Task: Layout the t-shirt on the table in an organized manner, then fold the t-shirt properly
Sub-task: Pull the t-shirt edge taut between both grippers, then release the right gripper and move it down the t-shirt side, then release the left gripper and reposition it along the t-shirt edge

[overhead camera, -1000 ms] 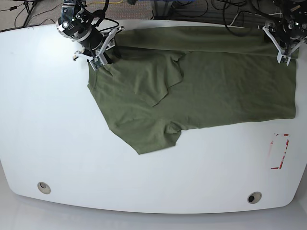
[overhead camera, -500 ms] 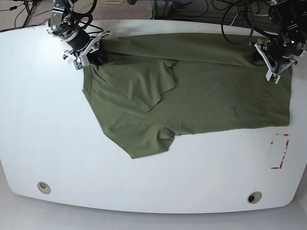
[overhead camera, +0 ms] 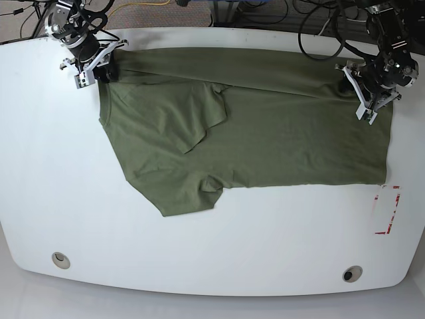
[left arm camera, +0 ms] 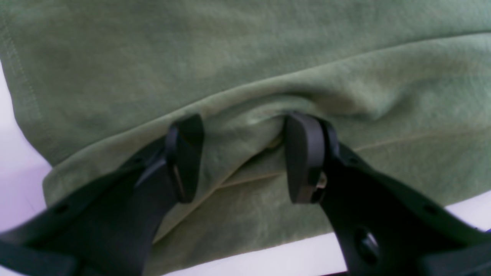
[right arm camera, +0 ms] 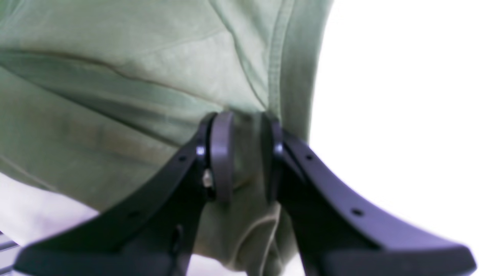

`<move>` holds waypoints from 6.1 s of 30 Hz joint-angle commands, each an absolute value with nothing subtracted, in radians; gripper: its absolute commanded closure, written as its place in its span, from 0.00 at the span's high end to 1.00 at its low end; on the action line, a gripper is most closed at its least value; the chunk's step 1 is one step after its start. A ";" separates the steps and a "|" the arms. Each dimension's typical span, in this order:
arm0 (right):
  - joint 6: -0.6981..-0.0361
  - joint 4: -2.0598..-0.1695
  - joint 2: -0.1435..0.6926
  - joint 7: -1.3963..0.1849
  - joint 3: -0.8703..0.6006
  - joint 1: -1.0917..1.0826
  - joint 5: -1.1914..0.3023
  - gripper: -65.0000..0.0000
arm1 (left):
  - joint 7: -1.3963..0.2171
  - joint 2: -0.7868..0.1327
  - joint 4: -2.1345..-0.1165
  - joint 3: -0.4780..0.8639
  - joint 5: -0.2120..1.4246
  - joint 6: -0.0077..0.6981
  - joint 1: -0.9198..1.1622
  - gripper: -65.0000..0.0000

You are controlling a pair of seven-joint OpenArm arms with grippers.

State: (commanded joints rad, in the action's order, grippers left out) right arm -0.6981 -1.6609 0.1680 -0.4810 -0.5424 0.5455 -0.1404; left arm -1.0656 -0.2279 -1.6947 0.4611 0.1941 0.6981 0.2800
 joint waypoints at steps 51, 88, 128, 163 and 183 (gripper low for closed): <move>-0.698 -1.943 0.191 -0.848 -0.541 0.231 -0.134 0.20 | -1.178 -0.246 -1.906 0.593 0.197 0.698 -0.013 0.49; -0.698 -1.837 0.127 -0.858 -0.414 0.165 -0.134 0.19 | -1.346 -0.275 -1.956 0.478 0.386 0.698 0.444 0.48; -0.698 -1.839 0.120 -0.855 -0.417 0.188 -0.136 0.19 | -1.396 -0.364 -1.905 0.476 0.510 0.698 0.340 0.48; -0.698 -1.837 0.120 -0.855 -0.415 0.188 -0.139 0.19 | -1.368 -0.364 -1.779 0.479 0.584 0.698 0.407 0.06; -0.698 -1.837 0.120 -0.855 -0.415 0.188 -0.140 0.19 | -1.362 -0.406 -1.774 0.484 0.501 0.698 0.292 0.06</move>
State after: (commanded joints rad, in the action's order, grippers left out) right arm -0.6981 -1.8374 0.1204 -0.8554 -0.4150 0.1880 -0.1404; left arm -1.3617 -0.4058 -1.7745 0.4841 0.5010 0.6981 0.2923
